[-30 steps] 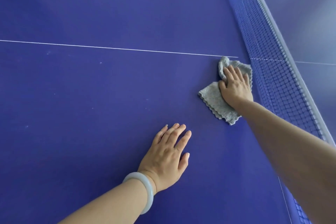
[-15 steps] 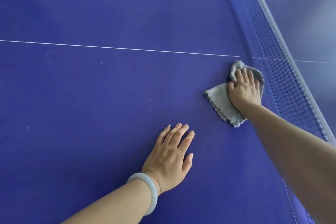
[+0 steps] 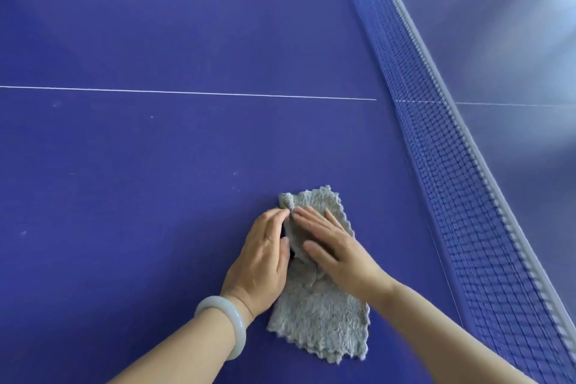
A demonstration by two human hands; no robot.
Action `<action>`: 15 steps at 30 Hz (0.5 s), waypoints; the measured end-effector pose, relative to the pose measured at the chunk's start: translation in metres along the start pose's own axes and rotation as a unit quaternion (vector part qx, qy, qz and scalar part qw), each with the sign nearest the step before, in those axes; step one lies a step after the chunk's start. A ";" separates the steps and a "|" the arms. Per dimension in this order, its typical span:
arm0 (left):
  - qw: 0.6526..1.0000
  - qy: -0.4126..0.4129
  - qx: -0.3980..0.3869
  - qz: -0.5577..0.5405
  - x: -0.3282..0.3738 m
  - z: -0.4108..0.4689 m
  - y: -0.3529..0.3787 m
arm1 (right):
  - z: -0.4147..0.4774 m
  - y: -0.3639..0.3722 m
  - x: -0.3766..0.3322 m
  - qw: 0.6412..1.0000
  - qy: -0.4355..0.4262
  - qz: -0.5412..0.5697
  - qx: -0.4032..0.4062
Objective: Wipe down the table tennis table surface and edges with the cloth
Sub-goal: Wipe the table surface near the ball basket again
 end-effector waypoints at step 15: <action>0.960 0.078 -0.042 0.264 0.055 -0.007 0.041 | 0.024 -0.033 0.061 0.909 0.301 -0.197 0.212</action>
Point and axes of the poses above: each hand's wrist, its own z-axis towards the middle knuckle, its own y-axis out of the palm, x = y × z, the point moved 1 cm from there along z, towards the middle knuckle, and after that the axes turned 2 degrees about -x, right-handed, at the moved point
